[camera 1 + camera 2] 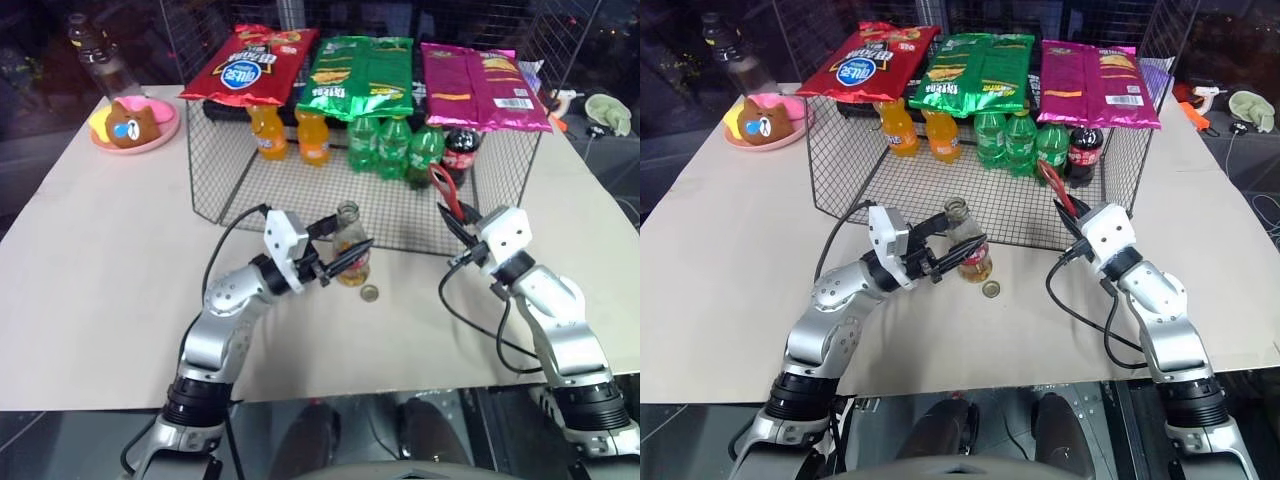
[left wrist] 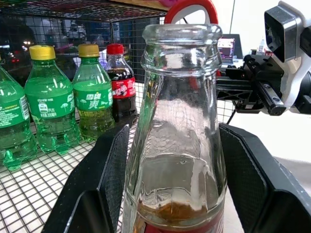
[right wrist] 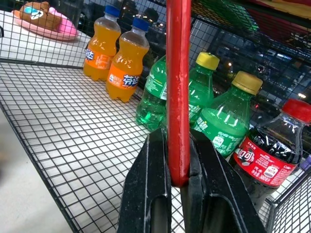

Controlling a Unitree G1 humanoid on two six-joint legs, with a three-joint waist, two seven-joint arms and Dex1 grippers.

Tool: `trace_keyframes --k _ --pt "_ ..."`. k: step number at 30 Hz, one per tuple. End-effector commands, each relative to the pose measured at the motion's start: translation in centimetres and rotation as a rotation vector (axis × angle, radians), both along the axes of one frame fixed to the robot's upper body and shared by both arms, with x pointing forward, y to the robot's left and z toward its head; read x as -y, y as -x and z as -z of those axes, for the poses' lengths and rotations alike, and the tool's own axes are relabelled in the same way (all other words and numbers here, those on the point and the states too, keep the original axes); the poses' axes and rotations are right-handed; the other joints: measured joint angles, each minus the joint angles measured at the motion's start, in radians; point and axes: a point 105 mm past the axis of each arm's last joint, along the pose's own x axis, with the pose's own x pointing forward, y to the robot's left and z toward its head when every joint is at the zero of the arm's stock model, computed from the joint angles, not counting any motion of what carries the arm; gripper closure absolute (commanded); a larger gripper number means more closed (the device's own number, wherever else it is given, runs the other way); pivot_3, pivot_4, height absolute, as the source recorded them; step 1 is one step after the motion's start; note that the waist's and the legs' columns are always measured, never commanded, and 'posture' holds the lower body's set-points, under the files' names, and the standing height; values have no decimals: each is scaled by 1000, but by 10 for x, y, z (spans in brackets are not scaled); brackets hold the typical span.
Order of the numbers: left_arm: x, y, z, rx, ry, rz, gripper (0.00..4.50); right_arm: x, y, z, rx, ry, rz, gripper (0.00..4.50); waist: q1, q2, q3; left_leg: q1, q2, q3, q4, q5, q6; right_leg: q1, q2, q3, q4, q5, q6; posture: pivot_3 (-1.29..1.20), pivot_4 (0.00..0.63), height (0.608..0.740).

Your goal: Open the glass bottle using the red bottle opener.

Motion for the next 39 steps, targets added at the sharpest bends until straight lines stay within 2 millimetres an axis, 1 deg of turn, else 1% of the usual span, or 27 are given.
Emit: trace_keyframes --k 1,2,3,4,5,10,16,20,23,25,28,31,33,36,37,39 --pt "0 1 -6 19 11 1 1610 3 3 -12 59 -4 13 4500 0 0 0 0 0 0 0 0 0 0 0 0 0 0 0 0 150 740" --pt "0 1 -6 19 12 1 1610 4 2 -13 62 -3 16 4500 0 0 0 0 0 0 0 0 0 0 0 0 0 0 0 0 150 740" --pt "1 1 -6 20 12 0 1221 5 2 -14 68 0 22 4500 0 0 0 0 0 0 0 0 0 0 0 0 0 0 0 0 150 740" --pt "1 0 -6 22 13 -3 1087 6 2 -14 71 1 27 4500 0 0 0 0 0 0 0 0 0 0 0 0 0 0 0 0 150 740" --pt "1 0 -6 22 13 -3 801 7 2 -14 74 5 31 4500 0 0 0 0 0 0 0 0 0 0 0 0 0 0 0 0 150 740" --pt "3 1 -4 19 15 1 801 8 2 -13 76 27 32 4500 0 0 0 0 0 0 0 0 0 0 0 0 0 0 0 0 150 740" --pt "-1 5 -1 12 9 -7 801 8 2 -11 70 29 31 4500 0 0 0 0 0 0 0 0 0 0 0 0 0 0 0 0 150 740" --pt "-9 12 3 -4 -7 -15 801 10 8 -4 19 6 12 4500 0 0 0 0 0 0 0 0 0 0 0 0 0 0 0 0 150 740" --pt "-14 19 8 -3 -61 -9 801 13 12 -2 -10 -14 9 4500 0 0 0 -1 0 0 0 0 0 -1 0 0 0 0 0 0 150 740" --pt "-19 22 7 -5 -67 -14 801 15 15 0 -34 -30 5 4500 1 0 0 -1 0 0 0 0 0 -1 0 0 0 0 0 0 150 740" --pt "-25 27 7 -10 -84 -16 801 16 20 7 -129 -88 -10 4500 1 0 0 0 0 0 0 0 0 0 0 0 0 0 0 0 150 740" --pt "-33 38 13 -37 -104 -13 801 12 30 21 -333 -208 -50 4500 1 0 0 -1 1 -1 -2 0 0 -1 -1 0 -1 0 0 0 150 740" --pt "-36 41 15 -50 -108 -15 801 9 33 25 -404 -244 -63 4500 1 1 0 -1 1 0 -2 0 0 -1 -2 0 -1 0 0 0 150 740" --pt "-53 48 36 -117 -145 -58 801 -1 46 52 -686 -359 -117 4500 -1 1 0 0 1 0 -2 0 0 -1 -2 1 -1 0 0 0 150 740" --pt "-56 50 42 -133 -153 -71 801 -3 49 57 -739 -378 -127 4500 0 1 0 0 1 0 -3 0 0 -1 -2 1 -1 0 0 0 150 740" --pt "-60 52 49 -149 -159 -92 801 -2 49 62 -775 -374 -112 4500 2 2 0 -1 1 0 -3 0 0 -1 -3 1 -1 0 0 0 150 740"
